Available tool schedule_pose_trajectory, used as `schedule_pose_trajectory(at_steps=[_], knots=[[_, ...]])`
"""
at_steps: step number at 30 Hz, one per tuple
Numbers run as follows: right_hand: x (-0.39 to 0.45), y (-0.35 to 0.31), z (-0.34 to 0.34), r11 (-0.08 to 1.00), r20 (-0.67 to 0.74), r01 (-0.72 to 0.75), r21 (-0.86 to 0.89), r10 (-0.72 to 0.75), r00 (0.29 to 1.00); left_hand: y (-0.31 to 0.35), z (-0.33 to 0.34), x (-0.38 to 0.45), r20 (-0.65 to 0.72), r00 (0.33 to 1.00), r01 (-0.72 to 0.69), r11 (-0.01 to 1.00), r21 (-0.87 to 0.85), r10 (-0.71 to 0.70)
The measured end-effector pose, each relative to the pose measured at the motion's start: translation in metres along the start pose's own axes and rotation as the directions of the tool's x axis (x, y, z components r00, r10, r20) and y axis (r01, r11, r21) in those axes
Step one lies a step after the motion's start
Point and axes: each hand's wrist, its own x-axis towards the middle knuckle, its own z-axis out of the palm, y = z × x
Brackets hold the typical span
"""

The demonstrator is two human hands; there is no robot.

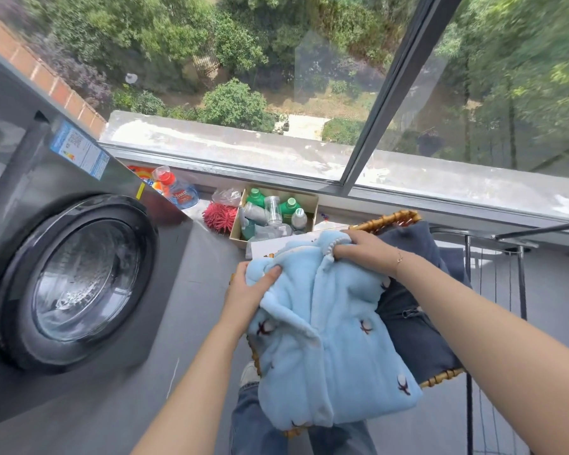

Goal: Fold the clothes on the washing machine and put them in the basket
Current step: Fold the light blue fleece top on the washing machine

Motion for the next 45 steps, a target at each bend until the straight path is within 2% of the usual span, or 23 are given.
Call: schedule_pose_trajectory(at_steps=[4, 7, 9, 10, 11, 12, 13, 14, 16, 17, 19, 22, 26, 29, 32, 35, 38, 41, 43, 45], knots=[[0.020, -0.003, 0.007, 0.990, 0.030, -0.109, -0.085, 0.112, 0.993, 0.003, 0.009, 0.006, -0.186, 0.980, -0.010, 0.948, 0.318, 0.072], [0.023, 0.006, 0.013, 0.978, -0.002, -0.182, -0.099, 0.183, 0.983, 0.007, 0.009, 0.007, -0.220, 0.973, 0.025, 0.913, 0.408, 0.072], [0.020, 0.008, 0.014, 0.977, 0.018, -0.198, -0.081, 0.200, 0.980, 0.013, 0.010, 0.002, -0.274, 0.961, 0.107, 0.862, 0.496, 0.039], [0.019, 0.008, 0.013, 0.979, 0.029, -0.196, -0.064, 0.198, 0.980, 0.017, 0.011, -0.004, -0.344, 0.934, 0.130, 0.810, 0.571, 0.093], [0.018, 0.007, 0.012, 0.980, 0.038, -0.193, -0.050, 0.195, 0.980, 0.020, 0.014, -0.011, -0.407, 0.883, 0.102, 0.751, 0.653, 0.234], [0.017, 0.005, 0.011, 0.981, 0.051, -0.190, -0.045, 0.192, 0.980, 0.022, 0.017, -0.020, -0.414, 0.818, 0.025, 0.694, 0.720, 0.400], [0.015, 0.002, 0.010, 0.980, 0.061, -0.192, -0.049, 0.195, 0.979, 0.021, 0.024, -0.028, -0.346, 0.778, -0.086, 0.635, 0.768, 0.524], [0.014, -0.001, 0.010, 0.979, 0.067, -0.197, -0.049, 0.200, 0.978, 0.016, 0.033, -0.035, -0.230, 0.778, -0.193, 0.570, 0.799, 0.585], [0.015, -0.003, 0.008, 0.968, 0.070, -0.250, -0.009, 0.250, 0.966, 0.000, 0.048, -0.042, -0.021, 0.834, -0.296, 0.478, 0.827, 0.552], [0.017, -0.003, 0.007, 0.961, 0.079, -0.277, 0.007, 0.275, 0.958, -0.008, 0.052, -0.040, 0.023, 0.861, -0.297, 0.464, 0.835, 0.509], [0.023, -0.001, 0.007, 0.956, 0.077, -0.293, 0.029, 0.290, 0.954, -0.016, 0.058, -0.030, 0.035, 0.902, -0.263, 0.483, 0.835, 0.430], [0.035, 0.009, 0.011, 0.956, 0.082, -0.292, 0.000, 0.291, 0.953, -0.020, 0.066, -0.021, 0.018, 0.924, -0.223, 0.500, 0.837, 0.382], [0.043, 0.008, 0.016, 0.937, 0.081, -0.287, -0.200, 0.307, 0.948, -0.023, 0.064, -0.013, 0.092, 0.973, -0.195, 0.543, 0.817, 0.211], [0.054, 0.011, 0.016, 0.901, 0.060, -0.322, -0.290, 0.352, 0.934, -0.018, 0.065, 0.000, 0.110, 0.988, -0.152, 0.517, 0.842, 0.111], [0.059, 0.011, 0.018, 0.888, 0.061, -0.347, -0.303, 0.381, 0.923, -0.024, 0.070, 0.004, 0.115, 0.990, -0.138, 0.480, 0.867, 0.077], [0.060, 0.016, 0.022, 0.884, 0.031, -0.289, -0.368, 0.323, 0.946, -0.031, 0.069, 0.009, 0.126, 0.989, -0.147, 0.485, 0.862, 0.075], [0.049, 0.017, 0.028, 0.886, -0.060, -0.225, -0.405, 0.220, 0.974, -0.032, 0.067, 0.010, 0.165, 0.986, -0.161, 0.515, 0.842, 0.039], [0.031, 0.018, 0.031, 0.933, -0.213, -0.149, -0.327, 0.081, 0.974, -0.030, 0.063, 0.011, 0.182, 0.982, -0.180, 0.564, 0.806, 0.054], [0.006, 0.022, 0.038, 0.986, -0.374, -0.022, -0.167, -0.043, 0.927, -0.028, 0.058, 0.010, 0.192, 0.979, -0.186, 0.651, 0.736, 0.062], [-0.037, 0.025, 0.052, 0.994, -0.535, 0.104, -0.041, -0.110, 0.838, -0.027, 0.047, 0.004, 0.185, 0.973, -0.223, 0.748, 0.625, 0.136]])
